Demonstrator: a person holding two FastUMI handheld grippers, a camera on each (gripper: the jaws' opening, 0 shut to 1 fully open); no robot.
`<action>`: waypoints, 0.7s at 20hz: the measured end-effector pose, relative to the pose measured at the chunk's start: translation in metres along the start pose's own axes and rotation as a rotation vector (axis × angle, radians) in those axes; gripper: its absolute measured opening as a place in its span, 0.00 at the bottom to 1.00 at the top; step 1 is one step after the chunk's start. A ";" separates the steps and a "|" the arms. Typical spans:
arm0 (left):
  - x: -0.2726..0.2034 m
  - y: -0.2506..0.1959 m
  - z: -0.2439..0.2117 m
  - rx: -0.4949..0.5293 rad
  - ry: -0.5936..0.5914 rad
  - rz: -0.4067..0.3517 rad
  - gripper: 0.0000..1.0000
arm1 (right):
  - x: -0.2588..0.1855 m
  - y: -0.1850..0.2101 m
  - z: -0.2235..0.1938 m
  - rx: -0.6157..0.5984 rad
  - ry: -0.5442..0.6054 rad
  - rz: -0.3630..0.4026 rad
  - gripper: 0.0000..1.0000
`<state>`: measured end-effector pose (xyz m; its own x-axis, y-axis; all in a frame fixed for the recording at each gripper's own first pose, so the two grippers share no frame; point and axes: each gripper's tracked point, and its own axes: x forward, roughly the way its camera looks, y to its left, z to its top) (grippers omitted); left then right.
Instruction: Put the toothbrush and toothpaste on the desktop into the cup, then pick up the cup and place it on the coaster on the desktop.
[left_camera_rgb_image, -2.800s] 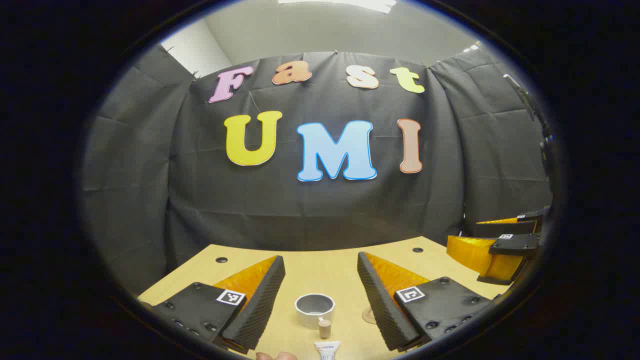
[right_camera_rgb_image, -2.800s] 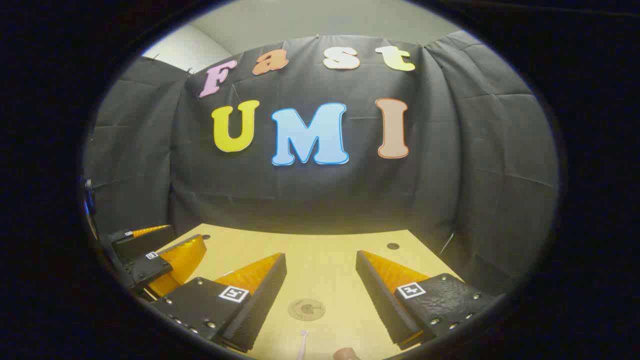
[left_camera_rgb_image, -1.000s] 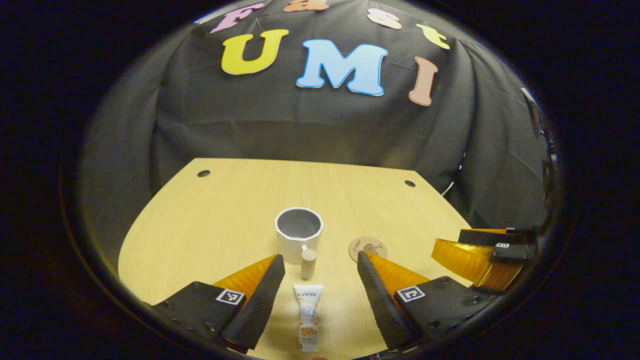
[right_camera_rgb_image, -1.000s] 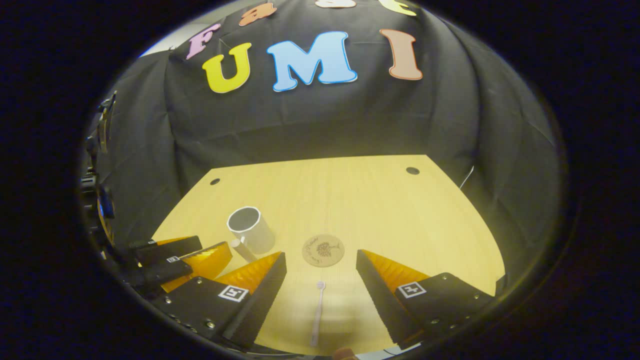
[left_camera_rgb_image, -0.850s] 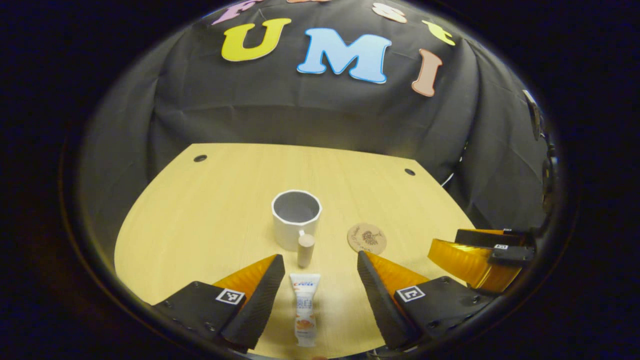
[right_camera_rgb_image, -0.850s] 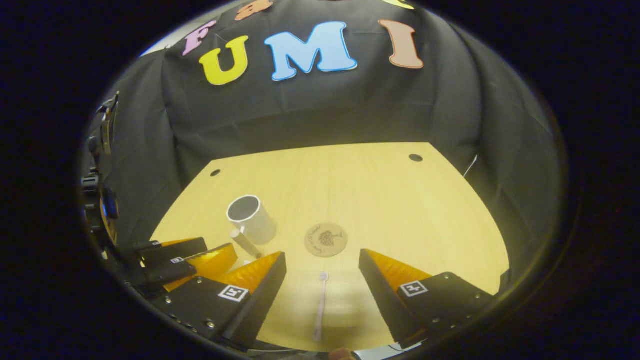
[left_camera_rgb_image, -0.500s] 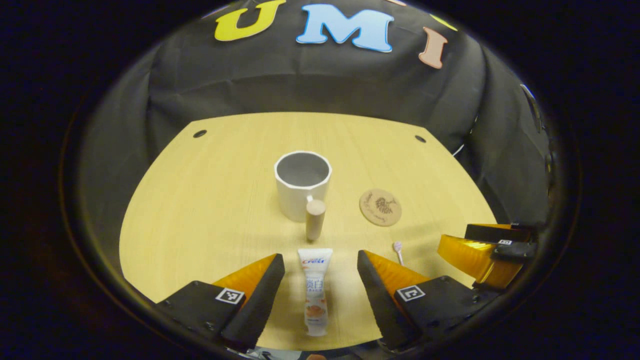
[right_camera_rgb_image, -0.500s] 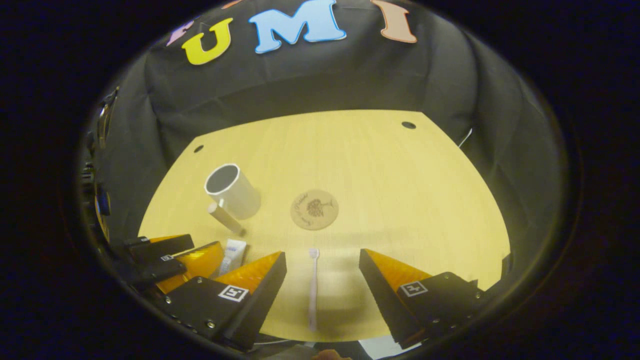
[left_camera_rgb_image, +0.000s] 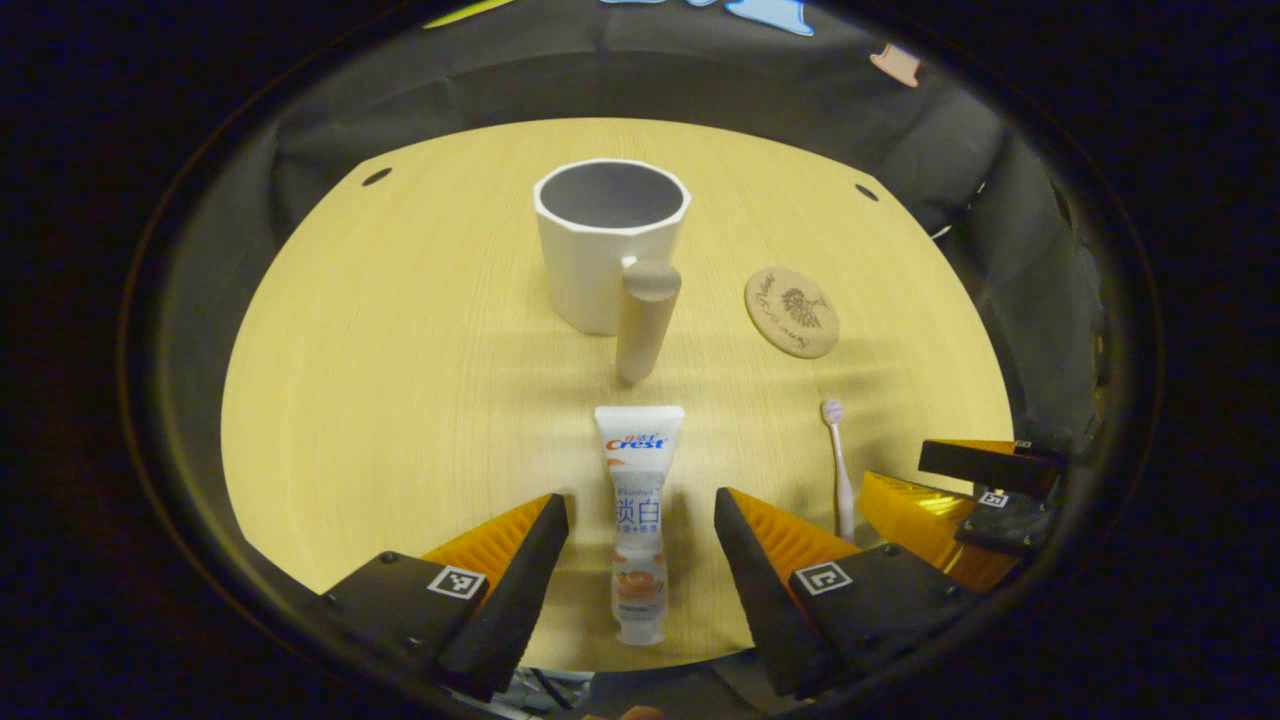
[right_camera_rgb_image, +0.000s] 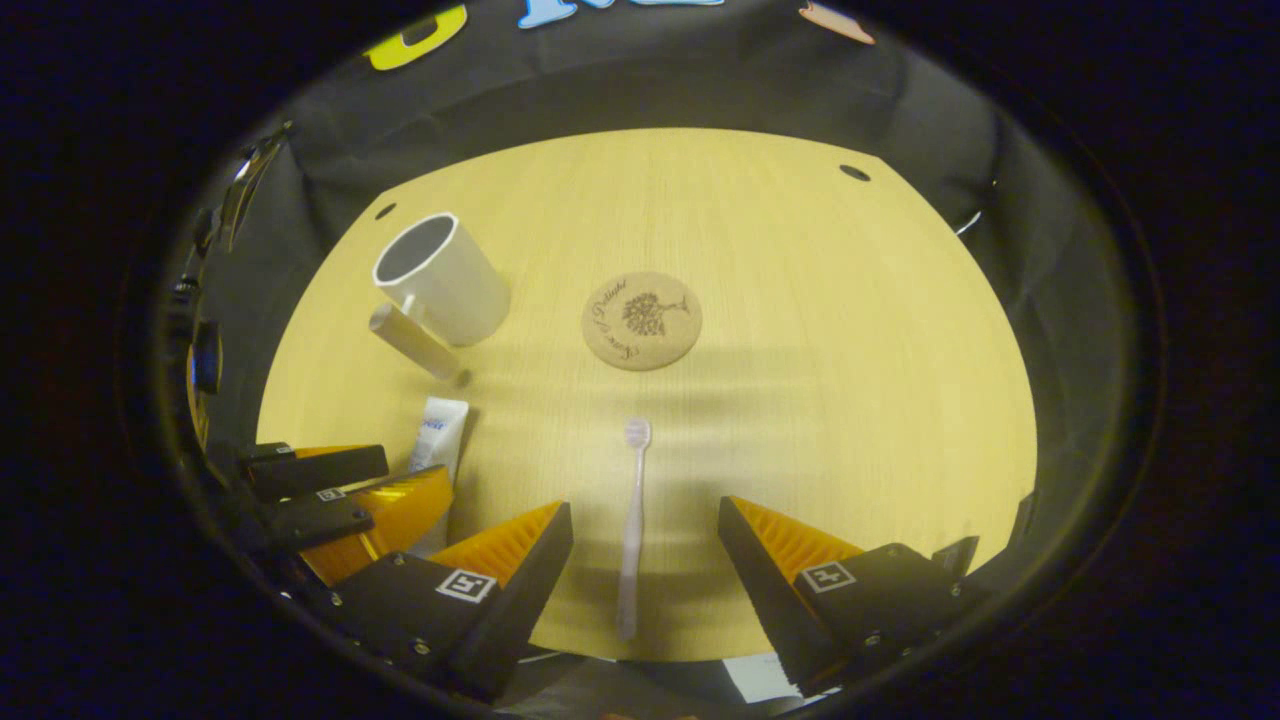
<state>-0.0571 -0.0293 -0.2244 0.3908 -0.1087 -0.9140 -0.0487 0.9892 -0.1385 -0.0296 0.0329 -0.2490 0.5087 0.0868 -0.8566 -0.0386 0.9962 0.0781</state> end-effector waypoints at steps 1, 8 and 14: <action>0.006 -0.001 0.000 0.002 0.016 -0.001 0.96 | 0.005 0.003 -0.003 0.003 0.024 0.005 0.95; 0.029 0.001 -0.007 0.016 0.099 -0.010 0.95 | 0.030 0.007 -0.020 -0.017 0.156 -0.005 0.77; 0.031 0.008 -0.010 0.050 0.119 0.025 0.90 | 0.033 0.012 -0.028 -0.037 0.208 -0.006 0.72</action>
<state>-0.0542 -0.0253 -0.2578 0.2777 -0.0920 -0.9563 -0.0096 0.9951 -0.0985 -0.0376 0.0477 -0.2904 0.3207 0.0766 -0.9441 -0.0695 0.9959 0.0572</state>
